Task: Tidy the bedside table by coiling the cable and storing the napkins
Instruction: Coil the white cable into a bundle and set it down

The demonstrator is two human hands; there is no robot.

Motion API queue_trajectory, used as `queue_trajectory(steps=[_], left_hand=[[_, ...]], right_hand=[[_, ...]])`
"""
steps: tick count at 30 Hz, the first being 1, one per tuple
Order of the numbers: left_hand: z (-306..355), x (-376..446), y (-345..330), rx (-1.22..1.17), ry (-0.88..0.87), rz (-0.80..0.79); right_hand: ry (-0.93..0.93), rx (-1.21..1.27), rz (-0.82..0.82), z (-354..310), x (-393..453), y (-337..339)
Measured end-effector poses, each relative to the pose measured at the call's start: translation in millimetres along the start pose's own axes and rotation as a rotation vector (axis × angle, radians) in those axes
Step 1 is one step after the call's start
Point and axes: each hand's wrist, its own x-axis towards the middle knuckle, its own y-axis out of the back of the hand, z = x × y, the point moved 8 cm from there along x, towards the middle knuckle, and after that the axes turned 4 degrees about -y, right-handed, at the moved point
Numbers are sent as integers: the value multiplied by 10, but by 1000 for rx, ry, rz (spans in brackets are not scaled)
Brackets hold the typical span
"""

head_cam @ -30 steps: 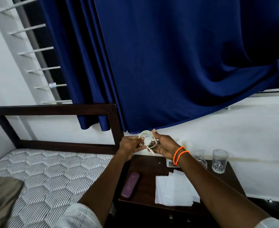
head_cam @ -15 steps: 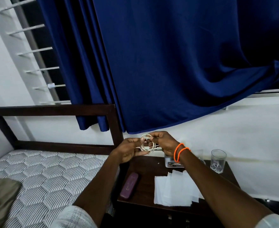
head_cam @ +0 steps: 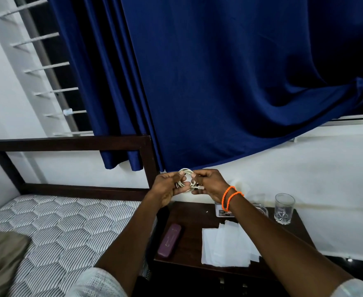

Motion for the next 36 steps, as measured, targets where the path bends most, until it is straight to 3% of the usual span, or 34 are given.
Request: queue_trajectory(steps=[4, 13, 17, 23, 28, 36], left_hand=[[31, -32, -21, 86, 65, -25], [126, -133, -128, 90, 182, -135], [139, -190, -152, 42, 223, -162], [186, -115, -95, -133, 183, 25], [179, -83, -68, -223, 171, 88], [228, -62, -88, -348, 159, 199]], right_hand=[[33, -9, 51, -35, 41, 40], [251, -458, 6, -419, 20, 2], [222, -376, 17, -397, -31, 21], [-5, -82, 123, -106, -97, 117], [56, -19, 142, -124, -156, 106], [120, -210, 60, -216, -278, 61]])
